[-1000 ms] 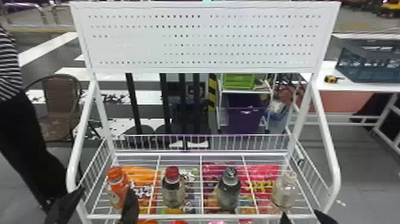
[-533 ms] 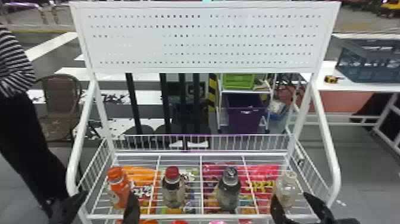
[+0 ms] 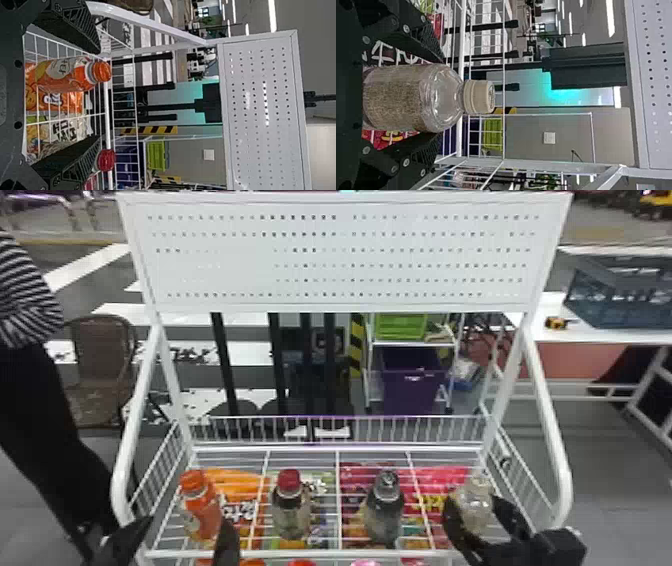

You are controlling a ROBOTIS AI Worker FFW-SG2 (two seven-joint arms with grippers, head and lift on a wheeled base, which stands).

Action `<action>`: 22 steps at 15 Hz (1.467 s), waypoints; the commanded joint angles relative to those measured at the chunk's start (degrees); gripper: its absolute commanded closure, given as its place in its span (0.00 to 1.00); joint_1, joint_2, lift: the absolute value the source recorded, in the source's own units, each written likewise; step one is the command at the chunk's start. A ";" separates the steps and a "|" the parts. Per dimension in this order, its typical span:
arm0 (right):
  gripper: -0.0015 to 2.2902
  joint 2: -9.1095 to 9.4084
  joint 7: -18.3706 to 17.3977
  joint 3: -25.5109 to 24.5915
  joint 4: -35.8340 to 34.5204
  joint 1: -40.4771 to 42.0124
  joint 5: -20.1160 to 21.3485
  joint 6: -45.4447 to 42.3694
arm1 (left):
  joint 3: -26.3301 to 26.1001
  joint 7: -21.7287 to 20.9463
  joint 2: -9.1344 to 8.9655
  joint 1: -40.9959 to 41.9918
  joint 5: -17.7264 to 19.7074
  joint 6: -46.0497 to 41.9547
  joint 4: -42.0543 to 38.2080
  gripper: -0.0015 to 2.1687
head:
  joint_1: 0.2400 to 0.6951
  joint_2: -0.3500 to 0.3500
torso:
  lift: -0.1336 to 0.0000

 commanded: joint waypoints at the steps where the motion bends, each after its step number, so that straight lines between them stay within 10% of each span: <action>1: 0.41 0.05 -1.80 0.06 -0.71 0.47 0.30 0.07 | -0.71 0.00 0.03 -0.48 -0.17 0.00 0.36 0.06 | 0.57 0.50 | 1.00; 22: 0.46 -0.44 0.05 -5.65 -45.27 35.19 -7.09 9.03 | -0.45 0.53 0.12 0.05 -0.08 -5.45 1.59 0.06 | 0.57 0.50 | 1.00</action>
